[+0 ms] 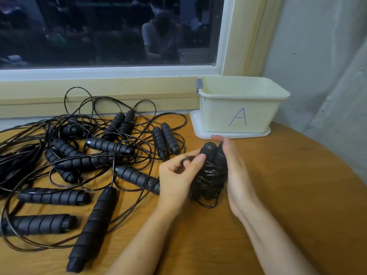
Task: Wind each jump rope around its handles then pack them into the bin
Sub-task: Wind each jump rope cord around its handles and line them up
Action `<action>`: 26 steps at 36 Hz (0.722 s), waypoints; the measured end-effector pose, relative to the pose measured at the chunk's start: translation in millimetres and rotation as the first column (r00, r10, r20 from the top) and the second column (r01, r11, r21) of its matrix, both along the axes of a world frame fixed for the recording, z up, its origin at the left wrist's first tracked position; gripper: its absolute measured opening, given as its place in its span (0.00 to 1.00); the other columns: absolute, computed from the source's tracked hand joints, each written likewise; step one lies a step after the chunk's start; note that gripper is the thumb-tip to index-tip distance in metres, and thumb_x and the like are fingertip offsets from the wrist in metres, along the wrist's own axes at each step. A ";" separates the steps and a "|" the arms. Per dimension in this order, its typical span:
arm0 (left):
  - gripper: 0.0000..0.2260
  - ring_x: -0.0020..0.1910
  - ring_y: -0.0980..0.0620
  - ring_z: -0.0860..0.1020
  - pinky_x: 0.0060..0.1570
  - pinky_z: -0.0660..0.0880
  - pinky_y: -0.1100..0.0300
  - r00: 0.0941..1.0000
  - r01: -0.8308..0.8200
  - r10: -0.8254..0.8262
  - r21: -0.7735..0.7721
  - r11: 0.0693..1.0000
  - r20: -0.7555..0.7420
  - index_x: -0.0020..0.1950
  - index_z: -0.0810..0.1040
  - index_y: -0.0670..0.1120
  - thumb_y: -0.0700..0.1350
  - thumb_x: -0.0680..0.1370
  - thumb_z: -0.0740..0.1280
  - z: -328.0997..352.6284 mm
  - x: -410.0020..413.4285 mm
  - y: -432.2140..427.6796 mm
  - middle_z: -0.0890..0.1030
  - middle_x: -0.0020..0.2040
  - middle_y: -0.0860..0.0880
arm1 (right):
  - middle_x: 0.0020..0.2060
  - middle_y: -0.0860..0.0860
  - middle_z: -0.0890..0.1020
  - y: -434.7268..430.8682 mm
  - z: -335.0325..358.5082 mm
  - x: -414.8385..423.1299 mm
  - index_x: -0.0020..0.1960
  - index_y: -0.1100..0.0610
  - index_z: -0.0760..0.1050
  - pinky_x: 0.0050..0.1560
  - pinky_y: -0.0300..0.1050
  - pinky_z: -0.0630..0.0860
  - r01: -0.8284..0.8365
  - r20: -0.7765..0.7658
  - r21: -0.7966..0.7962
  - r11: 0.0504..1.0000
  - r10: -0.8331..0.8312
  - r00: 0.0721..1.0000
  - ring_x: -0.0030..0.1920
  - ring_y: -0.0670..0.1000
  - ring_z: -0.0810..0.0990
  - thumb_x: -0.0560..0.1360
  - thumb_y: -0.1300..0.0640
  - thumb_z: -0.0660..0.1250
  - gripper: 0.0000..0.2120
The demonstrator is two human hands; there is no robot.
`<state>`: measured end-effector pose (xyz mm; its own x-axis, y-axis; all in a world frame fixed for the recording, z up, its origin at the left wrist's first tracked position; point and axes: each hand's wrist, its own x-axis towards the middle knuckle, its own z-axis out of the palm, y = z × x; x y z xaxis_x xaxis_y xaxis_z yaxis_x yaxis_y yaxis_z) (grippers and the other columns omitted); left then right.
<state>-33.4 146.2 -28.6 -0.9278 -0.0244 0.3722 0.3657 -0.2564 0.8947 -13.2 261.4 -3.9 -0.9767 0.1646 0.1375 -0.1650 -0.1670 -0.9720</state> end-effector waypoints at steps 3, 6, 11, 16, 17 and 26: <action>0.17 0.36 0.56 0.79 0.41 0.76 0.65 0.994 -0.068 0.060 0.086 0.994 0.089 0.29 0.70 0.43 0.36 0.76 0.69 3.9 -4.1 -0.3 0.77 0.28 0.47 | 0.56 0.31 0.78 -6.7 -11.9 -4.4 0.71 0.41 0.64 0.56 0.39 0.75 0.070 -0.071 0.152 0.986 -0.060 0.996 0.58 0.35 0.77 0.75 0.33 0.63 0.27; 0.16 0.40 0.47 0.78 0.41 0.78 0.58 0.966 -0.151 0.091 0.246 0.957 0.240 0.31 0.69 0.41 0.39 0.76 0.70 5.1 -9.2 -7.8 0.77 0.34 0.43 | 0.70 0.39 0.69 -15.5 -28.3 1.7 0.76 0.35 0.53 0.65 0.51 0.74 0.220 -0.255 0.478 0.850 -0.105 0.961 0.69 0.45 0.72 0.72 0.39 0.68 0.37; 0.11 0.45 0.43 0.75 0.42 0.75 0.51 0.919 -0.226 0.106 0.289 0.930 0.379 0.39 0.74 0.38 0.42 0.76 0.72 2.9 -10.8 -11.8 0.76 0.45 0.40 | 0.78 0.48 0.57 -31.6 -36.7 1.0 0.80 0.43 0.46 0.59 0.51 0.78 0.403 -0.422 0.832 0.381 -0.036 0.906 0.71 0.54 0.67 0.69 0.49 0.76 0.51; 0.16 0.32 0.49 0.76 0.31 0.73 0.60 0.932 -0.210 0.123 0.228 0.951 0.341 0.41 0.74 0.30 0.43 0.76 0.72 3.3 -9.2 -9.4 0.76 0.35 0.41 | 0.77 0.52 0.63 -32.6 -40.1 -3.6 0.79 0.49 0.55 0.43 0.48 0.81 0.460 -0.448 0.851 0.254 -0.109 0.887 0.60 0.56 0.78 0.66 0.48 0.79 0.49; 0.13 0.31 0.51 0.75 0.31 0.73 0.60 0.935 -0.207 0.133 0.203 0.957 0.328 0.41 0.75 0.33 0.43 0.76 0.72 3.8 -9.5 -9.9 0.75 0.34 0.42 | 0.76 0.52 0.64 -29.2 -40.8 -4.5 0.79 0.50 0.56 0.42 0.48 0.81 0.466 -0.456 0.848 0.252 -0.102 0.884 0.59 0.56 0.78 0.67 0.49 0.79 0.48; 0.12 0.44 0.41 0.81 0.51 0.78 0.38 0.948 -0.056 0.057 -0.013 0.998 0.313 0.39 0.74 0.39 0.46 0.75 0.71 13.0 -21.7 -39.7 0.82 0.44 0.36 | 0.75 0.46 0.67 -9.9 -44.8 2.5 0.76 0.49 0.61 0.50 0.45 0.81 0.418 -0.469 0.827 0.377 0.052 0.881 0.66 0.50 0.75 0.63 0.55 0.79 0.46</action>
<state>-55.0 106.5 -15.7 -0.9948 -0.0795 0.0636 0.0810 -0.2393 0.9676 -10.6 251.5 -48.8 -0.7619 -0.1160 0.6372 -0.4292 0.8272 -0.3626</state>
